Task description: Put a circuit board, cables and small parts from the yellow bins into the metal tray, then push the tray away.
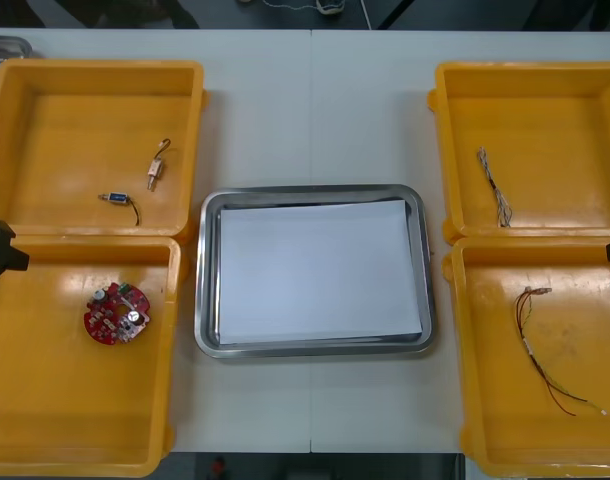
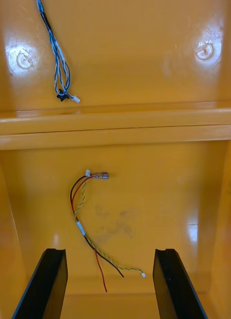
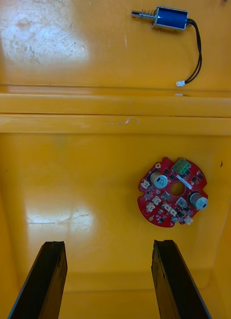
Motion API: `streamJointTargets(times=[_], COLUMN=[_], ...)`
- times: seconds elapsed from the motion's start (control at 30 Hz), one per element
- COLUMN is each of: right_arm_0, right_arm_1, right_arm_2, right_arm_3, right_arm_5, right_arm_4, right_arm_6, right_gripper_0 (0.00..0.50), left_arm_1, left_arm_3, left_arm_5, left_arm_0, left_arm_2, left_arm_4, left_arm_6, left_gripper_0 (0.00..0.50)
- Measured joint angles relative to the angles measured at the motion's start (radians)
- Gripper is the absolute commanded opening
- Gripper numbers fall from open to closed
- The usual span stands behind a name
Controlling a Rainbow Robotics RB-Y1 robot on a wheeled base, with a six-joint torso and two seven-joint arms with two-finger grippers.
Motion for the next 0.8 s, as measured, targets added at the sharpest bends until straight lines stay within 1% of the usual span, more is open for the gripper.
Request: streamJointTargets(times=[0.5, 0.67, 0.8], right_arm_0=[0.000, 0.000, 0.000], right_arm_1=[0.000, -0.001, -0.004], right_arm_2=[0.000, 0.000, 0.000], right_arm_3=[0.000, 0.000, -0.001], right_arm_5=[0.000, 0.000, 0.000], right_arm_4=[0.000, 0.000, -0.001], right_arm_6=[0.000, 0.000, 0.000], right_gripper_0=[0.500, 0.500, 0.500], left_arm_1=[-0.001, -0.024, -0.026], left_arm_3=[0.001, 0.023, 0.024], left_arm_5=[0.001, 0.006, 0.016], left_arm_0=[0.001, 0.018, 0.018], left_arm_2=[-0.001, -0.025, -0.029], left_arm_4=[0.000, 0.001, 0.001], left_arm_6=[0.000, 0.000, 0.000], left_gripper_0=[0.500, 0.500, 0.500])
